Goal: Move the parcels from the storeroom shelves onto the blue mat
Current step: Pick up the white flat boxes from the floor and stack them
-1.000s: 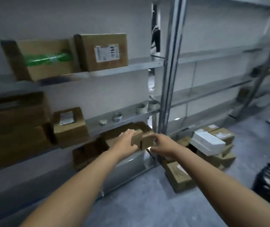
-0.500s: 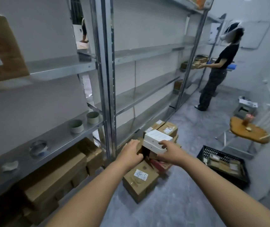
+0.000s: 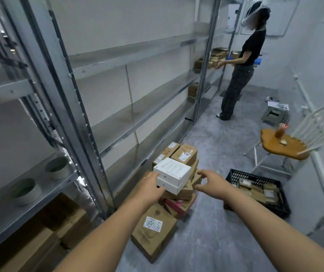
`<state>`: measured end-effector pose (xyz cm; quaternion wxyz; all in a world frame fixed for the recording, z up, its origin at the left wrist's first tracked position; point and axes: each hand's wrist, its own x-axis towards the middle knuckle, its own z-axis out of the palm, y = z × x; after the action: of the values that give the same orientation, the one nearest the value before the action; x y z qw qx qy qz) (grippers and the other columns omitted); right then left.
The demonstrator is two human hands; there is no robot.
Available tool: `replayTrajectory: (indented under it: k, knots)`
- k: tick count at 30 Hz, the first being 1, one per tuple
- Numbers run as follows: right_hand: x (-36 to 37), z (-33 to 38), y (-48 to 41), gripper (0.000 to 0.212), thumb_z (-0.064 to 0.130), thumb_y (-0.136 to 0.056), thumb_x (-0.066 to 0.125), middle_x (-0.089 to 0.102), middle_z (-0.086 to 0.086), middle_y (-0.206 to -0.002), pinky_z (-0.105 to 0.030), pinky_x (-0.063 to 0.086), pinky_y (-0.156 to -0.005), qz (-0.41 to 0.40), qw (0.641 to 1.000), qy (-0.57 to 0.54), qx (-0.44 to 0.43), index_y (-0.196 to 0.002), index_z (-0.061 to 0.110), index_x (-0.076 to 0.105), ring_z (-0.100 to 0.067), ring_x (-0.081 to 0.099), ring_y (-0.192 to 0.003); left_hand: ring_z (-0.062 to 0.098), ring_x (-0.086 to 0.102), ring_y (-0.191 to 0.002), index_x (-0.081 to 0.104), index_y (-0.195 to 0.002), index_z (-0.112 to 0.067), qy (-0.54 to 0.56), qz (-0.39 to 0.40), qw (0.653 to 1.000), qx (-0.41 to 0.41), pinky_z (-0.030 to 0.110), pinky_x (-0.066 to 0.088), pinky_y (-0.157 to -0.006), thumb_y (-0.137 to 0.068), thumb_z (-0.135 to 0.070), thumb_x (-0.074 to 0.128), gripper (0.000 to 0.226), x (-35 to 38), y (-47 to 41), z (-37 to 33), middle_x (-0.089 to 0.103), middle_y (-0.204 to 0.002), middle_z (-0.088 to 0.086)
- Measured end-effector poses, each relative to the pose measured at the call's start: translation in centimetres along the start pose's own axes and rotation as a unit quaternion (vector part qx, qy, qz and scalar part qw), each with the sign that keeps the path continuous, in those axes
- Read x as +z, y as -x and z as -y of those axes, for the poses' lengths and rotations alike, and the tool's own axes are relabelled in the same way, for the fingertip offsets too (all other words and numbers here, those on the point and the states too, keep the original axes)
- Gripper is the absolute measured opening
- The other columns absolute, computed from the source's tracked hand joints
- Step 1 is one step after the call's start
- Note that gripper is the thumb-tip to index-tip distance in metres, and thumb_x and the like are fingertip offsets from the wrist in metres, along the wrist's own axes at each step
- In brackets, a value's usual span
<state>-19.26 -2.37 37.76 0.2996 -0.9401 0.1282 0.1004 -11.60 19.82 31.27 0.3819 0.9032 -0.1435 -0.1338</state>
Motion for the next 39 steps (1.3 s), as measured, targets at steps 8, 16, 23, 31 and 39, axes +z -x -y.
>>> replayTrajectory:
  k: [8, 16, 23, 31, 39]
  knots:
    - [-7.6, -6.8, -16.4, 0.053, 0.026, -0.084, 0.064, 0.056, -0.008, -0.133, -0.024, 0.039, -0.09, 0.034, 0.998, 0.04, -0.015, -0.135, 0.015, 0.052, -0.022, 0.052, -0.12, 0.022, 0.044, -0.13, 0.042, -0.143, -0.016, 0.009, -0.027, 0.997, -0.07, 0.039, 0.038, -0.109, -0.087, -0.022, 0.064, 0.059, 5.4, -13.5, -5.0, 0.043, -0.145, 0.003]
    - [-7.7, -8.2, -31.3, 0.063, 0.033, -0.083, 0.064, 0.049, -0.006, -0.142, -0.039, 0.039, -0.107, 0.116, 0.989, 0.077, -0.055, -0.141, 0.015, 0.045, -0.023, 0.047, -0.129, 0.016, 0.05, -0.122, 0.044, -0.14, -0.026, 0.055, -0.049, 0.986, -0.149, 0.036, 0.049, -0.097, -0.088, -0.028, 0.064, 0.055, 10.0, -22.6, -2.7, 0.047, -0.139, -0.003]
    - [-5.4, -8.7, -43.8, 0.058, 0.031, -0.088, 0.06, 0.047, -0.003, -0.142, -0.03, 0.037, -0.103, 0.173, 0.979, 0.088, -0.066, -0.142, 0.016, 0.043, -0.02, 0.046, -0.128, 0.015, 0.05, -0.122, 0.046, -0.137, -0.031, 0.124, -0.086, 0.96, -0.235, 0.015, 0.042, -0.073, -0.088, -0.025, 0.065, 0.053, 11.8, -31.9, 2.1, 0.047, -0.137, -0.007]
    - [-1.5, -12.5, -54.9, 0.056, 0.026, -0.087, 0.064, 0.049, -0.006, -0.141, -0.027, 0.044, -0.088, 0.23, 0.969, 0.087, -0.015, -0.139, 0.016, 0.046, -0.023, 0.052, -0.12, 0.028, 0.057, -0.116, 0.04, -0.142, -0.027, 0.187, -0.079, 0.916, -0.347, 0.045, 0.053, -0.095, -0.092, -0.021, 0.061, 0.055, 14.8, -39.5, 5.1, 0.048, -0.141, 0.0]
    - [8.2, -20.2, -66.4, 0.055, 0.024, -0.09, 0.06, 0.05, -0.009, -0.141, -0.026, 0.038, -0.094, 0.303, 0.943, 0.132, -0.043, -0.141, 0.012, 0.043, -0.021, 0.052, -0.122, 0.012, 0.05, -0.111, 0.05, -0.137, -0.018, 0.198, -0.111, 0.876, -0.426, 0.026, 0.04, -0.092, -0.09, -0.016, 0.06, 0.048, 23.3, -42.4, 13.8, 0.05, -0.134, 0.0]
